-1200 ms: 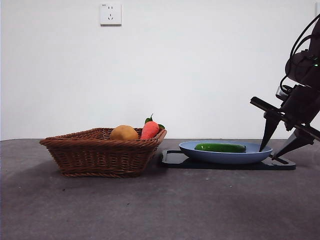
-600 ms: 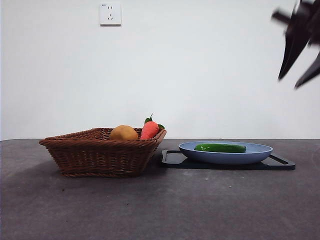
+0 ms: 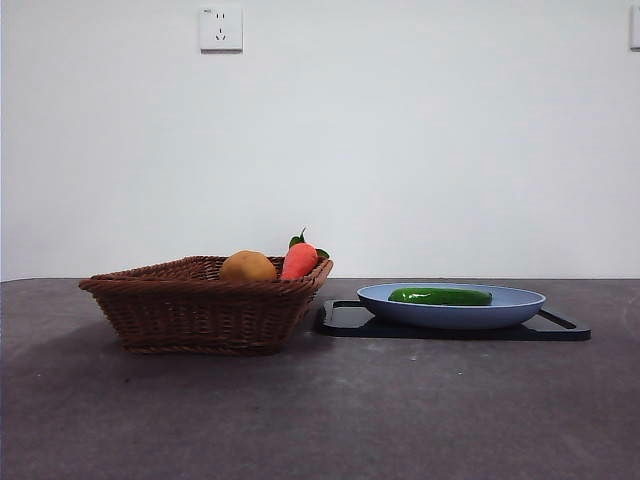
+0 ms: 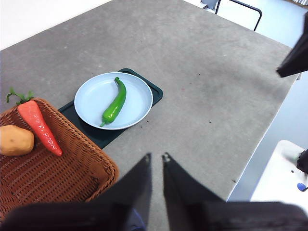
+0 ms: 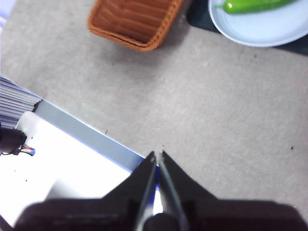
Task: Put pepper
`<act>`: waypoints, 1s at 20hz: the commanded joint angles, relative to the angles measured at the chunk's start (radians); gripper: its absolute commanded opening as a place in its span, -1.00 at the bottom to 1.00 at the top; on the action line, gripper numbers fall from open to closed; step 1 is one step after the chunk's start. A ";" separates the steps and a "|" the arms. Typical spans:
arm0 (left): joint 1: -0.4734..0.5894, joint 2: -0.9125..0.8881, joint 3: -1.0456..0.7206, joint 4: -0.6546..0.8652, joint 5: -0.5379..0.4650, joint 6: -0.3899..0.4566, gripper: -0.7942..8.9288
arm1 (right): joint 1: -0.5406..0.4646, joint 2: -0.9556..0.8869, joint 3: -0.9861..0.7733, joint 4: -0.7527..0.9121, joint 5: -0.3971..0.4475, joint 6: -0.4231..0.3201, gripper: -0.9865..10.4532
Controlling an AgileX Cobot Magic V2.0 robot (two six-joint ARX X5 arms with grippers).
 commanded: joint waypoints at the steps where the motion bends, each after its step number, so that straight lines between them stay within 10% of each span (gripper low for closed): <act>1: -0.005 0.008 0.020 0.005 -0.003 -0.006 -0.82 | 0.006 -0.018 0.019 0.005 -0.001 -0.007 -0.82; 14: -0.005 0.008 0.020 0.045 -0.002 -0.005 -0.82 | 0.006 -0.031 0.019 0.005 0.003 0.039 -0.81; 20: 0.149 -0.050 0.016 0.164 -0.143 0.135 -0.82 | 0.006 -0.031 0.019 0.005 0.003 0.039 -0.81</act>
